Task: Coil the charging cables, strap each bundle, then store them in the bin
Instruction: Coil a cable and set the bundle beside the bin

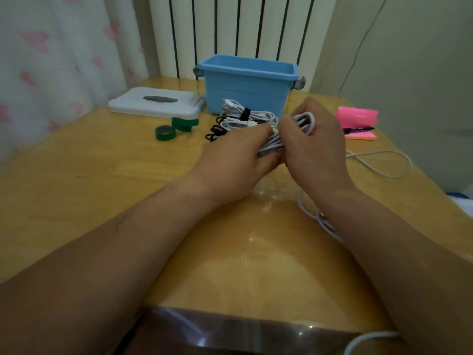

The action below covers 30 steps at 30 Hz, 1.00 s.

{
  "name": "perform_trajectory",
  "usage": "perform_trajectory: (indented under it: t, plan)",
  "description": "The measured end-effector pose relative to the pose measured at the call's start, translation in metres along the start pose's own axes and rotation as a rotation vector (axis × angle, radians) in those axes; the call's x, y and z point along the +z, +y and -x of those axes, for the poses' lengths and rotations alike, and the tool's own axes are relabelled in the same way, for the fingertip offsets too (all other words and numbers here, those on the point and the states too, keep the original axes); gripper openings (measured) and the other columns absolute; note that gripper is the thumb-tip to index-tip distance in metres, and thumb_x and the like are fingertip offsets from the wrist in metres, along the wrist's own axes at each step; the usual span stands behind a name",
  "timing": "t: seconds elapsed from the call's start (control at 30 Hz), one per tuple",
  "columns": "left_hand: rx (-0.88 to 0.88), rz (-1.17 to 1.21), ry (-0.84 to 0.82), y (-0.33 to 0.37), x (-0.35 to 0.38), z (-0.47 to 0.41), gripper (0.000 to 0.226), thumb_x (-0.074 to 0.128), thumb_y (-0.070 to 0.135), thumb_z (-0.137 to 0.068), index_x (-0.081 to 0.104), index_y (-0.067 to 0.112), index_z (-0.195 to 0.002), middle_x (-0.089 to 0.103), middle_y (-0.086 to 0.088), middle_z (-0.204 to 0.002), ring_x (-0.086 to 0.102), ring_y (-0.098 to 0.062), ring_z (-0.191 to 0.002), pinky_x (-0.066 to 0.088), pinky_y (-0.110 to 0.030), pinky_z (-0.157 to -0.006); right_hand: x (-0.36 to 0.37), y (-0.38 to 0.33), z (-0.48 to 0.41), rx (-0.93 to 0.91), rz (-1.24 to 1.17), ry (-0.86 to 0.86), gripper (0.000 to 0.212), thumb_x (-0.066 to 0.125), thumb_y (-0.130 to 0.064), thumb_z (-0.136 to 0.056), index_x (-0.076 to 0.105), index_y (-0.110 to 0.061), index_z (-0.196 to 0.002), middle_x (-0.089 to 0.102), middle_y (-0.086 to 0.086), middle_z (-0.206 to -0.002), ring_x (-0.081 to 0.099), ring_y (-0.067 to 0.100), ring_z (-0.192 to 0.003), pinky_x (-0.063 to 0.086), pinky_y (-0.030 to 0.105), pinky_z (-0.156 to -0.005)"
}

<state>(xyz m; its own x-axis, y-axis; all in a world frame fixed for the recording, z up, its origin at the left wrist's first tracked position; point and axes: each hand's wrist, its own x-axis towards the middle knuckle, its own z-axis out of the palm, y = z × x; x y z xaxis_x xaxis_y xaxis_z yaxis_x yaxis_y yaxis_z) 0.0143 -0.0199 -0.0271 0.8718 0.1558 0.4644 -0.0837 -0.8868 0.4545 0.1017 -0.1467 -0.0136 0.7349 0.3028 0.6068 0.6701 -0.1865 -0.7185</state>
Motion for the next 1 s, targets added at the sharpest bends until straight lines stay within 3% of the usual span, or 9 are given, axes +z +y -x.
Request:
perform_trajectory:
  t: [0.1, 0.23, 0.33, 0.43, 0.57, 0.7, 0.8, 0.9, 1.0]
  plan:
    - [0.035, 0.014, -0.045, -0.001, 0.0, 0.002, 0.015, 0.059, 0.043, -0.108, 0.065, 0.03, -0.108, 0.071, 0.01, -0.102, 0.063, -0.011, -0.089, 0.056, -0.046, -0.081, 0.0, 0.004, -0.001, 0.071, -0.078, -0.084, 0.019, 0.06, -0.022, -0.094, 0.058, -0.006, -0.083, 0.058, 0.012, -0.069, 0.057, 0.028, -0.059, 0.047, 0.041, -0.051]
    - [0.1, 0.074, -0.137, -0.008, -0.007, 0.003, 0.019, 0.058, 0.037, -0.11, 0.07, 0.025, -0.118, 0.074, 0.009, -0.11, 0.066, -0.009, -0.097, 0.055, -0.039, -0.087, -0.008, 0.005, -0.001, 0.071, -0.067, -0.268, 0.031, 0.059, -0.029, -0.104, 0.059, -0.007, -0.082, 0.057, 0.007, -0.057, 0.055, 0.024, -0.046, 0.041, 0.03, -0.046]
    - [0.056, -0.03, -0.198, -0.004, -0.005, 0.001, 0.035, 0.056, 0.048, -0.109, 0.059, 0.021, -0.131, 0.073, 0.0, -0.117, 0.068, -0.019, -0.097, 0.056, -0.046, -0.081, -0.006, 0.006, -0.004, -0.028, 0.162, -0.196, 0.035, 0.059, -0.032, -0.102, 0.055, -0.018, -0.071, 0.057, 0.003, -0.061, 0.055, 0.012, -0.057, 0.043, 0.032, -0.058]
    - [0.039, -0.106, -0.154, 0.0, -0.005, 0.002, 0.048, 0.054, 0.057, -0.107, 0.047, 0.02, -0.135, 0.071, -0.003, -0.118, 0.068, -0.026, -0.094, 0.048, -0.042, -0.068, -0.005, -0.005, -0.013, -0.08, 0.331, -0.156, 0.033, 0.058, -0.028, -0.1, 0.052, -0.016, -0.069, 0.056, 0.001, -0.066, 0.051, 0.003, -0.062, 0.033, 0.018, -0.054]
    - [0.026, -0.077, -0.011, 0.0, -0.013, 0.001, 0.045, 0.052, 0.058, -0.107, 0.05, 0.02, -0.132, 0.072, 0.0, -0.115, 0.068, -0.022, -0.091, 0.045, -0.04, -0.066, 0.0, -0.03, -0.028, -0.111, 0.427, -0.195, 0.033, 0.057, -0.027, -0.099, 0.055, -0.008, -0.072, 0.055, 0.01, -0.068, 0.046, 0.015, -0.06, 0.034, 0.031, -0.056]
    - [-0.041, -0.001, 0.019, -0.008, -0.026, -0.001, 0.032, 0.046, 0.05, -0.112, 0.053, 0.02, -0.12, 0.058, 0.008, -0.094, 0.053, -0.016, -0.075, 0.037, -0.039, -0.062, 0.015, -0.049, -0.038, -0.138, 0.439, -0.251, 0.033, 0.058, -0.028, -0.099, 0.056, -0.004, -0.076, 0.053, 0.012, -0.068, 0.043, 0.019, -0.06, 0.032, 0.036, -0.056]
    - [-0.093, 0.114, 0.04, -0.015, -0.035, -0.003, 0.021, 0.046, 0.043, -0.113, 0.052, 0.024, -0.106, 0.058, 0.01, -0.085, 0.056, -0.01, -0.072, 0.043, -0.038, -0.061, 0.028, -0.059, -0.047, -0.115, 0.403, -0.28, 0.035, 0.059, -0.027, -0.097, 0.056, 0.001, -0.077, 0.051, 0.017, -0.066, 0.042, 0.02, -0.059, 0.032, 0.036, -0.055]
    - [-0.131, 0.21, 0.044, -0.026, -0.036, -0.008, 0.022, 0.049, 0.035, -0.111, 0.063, 0.02, -0.102, 0.067, 0.002, -0.091, 0.064, -0.017, -0.078, 0.056, -0.044, -0.07, 0.044, -0.064, -0.052, -0.11, 0.439, -0.303, 0.036, 0.059, -0.026, -0.096, 0.053, 0.005, -0.078, 0.046, 0.013, -0.064, 0.039, 0.019, -0.057, 0.029, 0.036, -0.053]
    - [-0.144, 0.333, -0.019, -0.039, -0.035, -0.012, 0.023, 0.05, 0.024, -0.111, 0.07, 0.011, -0.109, 0.072, -0.009, -0.1, 0.069, -0.025, -0.087, 0.06, -0.052, -0.079, 0.053, -0.07, -0.048, -0.187, 0.48, -0.387, 0.04, 0.058, -0.036, -0.102, 0.054, -0.006, -0.075, 0.051, 0.008, -0.066, 0.046, 0.021, -0.061, 0.035, 0.035, -0.056]
